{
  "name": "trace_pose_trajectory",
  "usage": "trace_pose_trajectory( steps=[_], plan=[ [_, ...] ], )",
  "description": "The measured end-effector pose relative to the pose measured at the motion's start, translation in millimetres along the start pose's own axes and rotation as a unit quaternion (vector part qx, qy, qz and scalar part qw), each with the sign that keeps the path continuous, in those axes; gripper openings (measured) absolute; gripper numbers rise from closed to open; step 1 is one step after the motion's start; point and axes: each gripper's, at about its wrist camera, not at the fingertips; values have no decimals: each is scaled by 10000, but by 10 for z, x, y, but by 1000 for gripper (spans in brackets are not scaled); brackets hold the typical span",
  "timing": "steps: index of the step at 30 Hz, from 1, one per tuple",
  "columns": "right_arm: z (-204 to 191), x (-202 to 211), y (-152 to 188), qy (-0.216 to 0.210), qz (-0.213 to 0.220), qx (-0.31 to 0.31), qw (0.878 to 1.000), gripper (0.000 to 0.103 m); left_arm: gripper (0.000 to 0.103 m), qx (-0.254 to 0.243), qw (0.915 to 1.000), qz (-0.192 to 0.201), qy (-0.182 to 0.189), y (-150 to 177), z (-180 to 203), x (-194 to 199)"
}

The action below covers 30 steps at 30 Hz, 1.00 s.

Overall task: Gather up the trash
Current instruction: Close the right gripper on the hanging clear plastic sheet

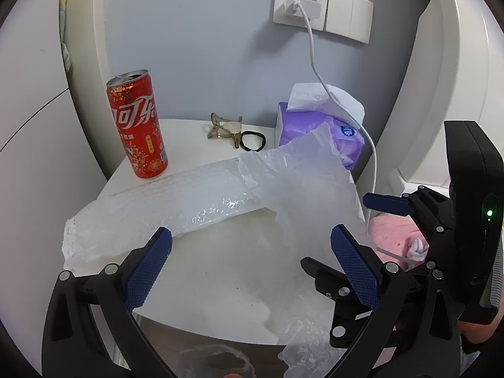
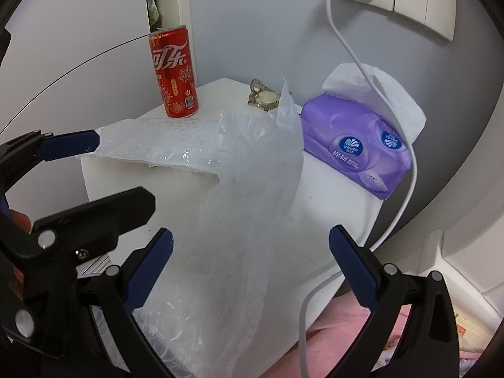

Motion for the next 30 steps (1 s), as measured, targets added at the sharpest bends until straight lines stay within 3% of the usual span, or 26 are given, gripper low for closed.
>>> trace_pose_trajectory(
  steps=[17,19,23,30],
  plan=[
    [27,-141,63,-90,-146,-127,9998,94,98,6,9999,-95,95,23,17,-81],
    [29,-148,63,-65,-159,-123,9998,72,98,31,9999,-90,92,26,14,-93],
    [40,-174,74,-41,-200,-112,9997,70,98,108,9998,-103,109,42,-13,-108],
    [53,-175,101,-145,-252,-132,9995,36,98,104,9999,-103,65,66,-34,-79]
  ],
)
Point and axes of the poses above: each gripper's, at about its wrist camera, not at the fingertips, and x roughly against the way its jaws point, z to its right, y to its underside, and after that the axes turned 3 degrees about y, right-handed
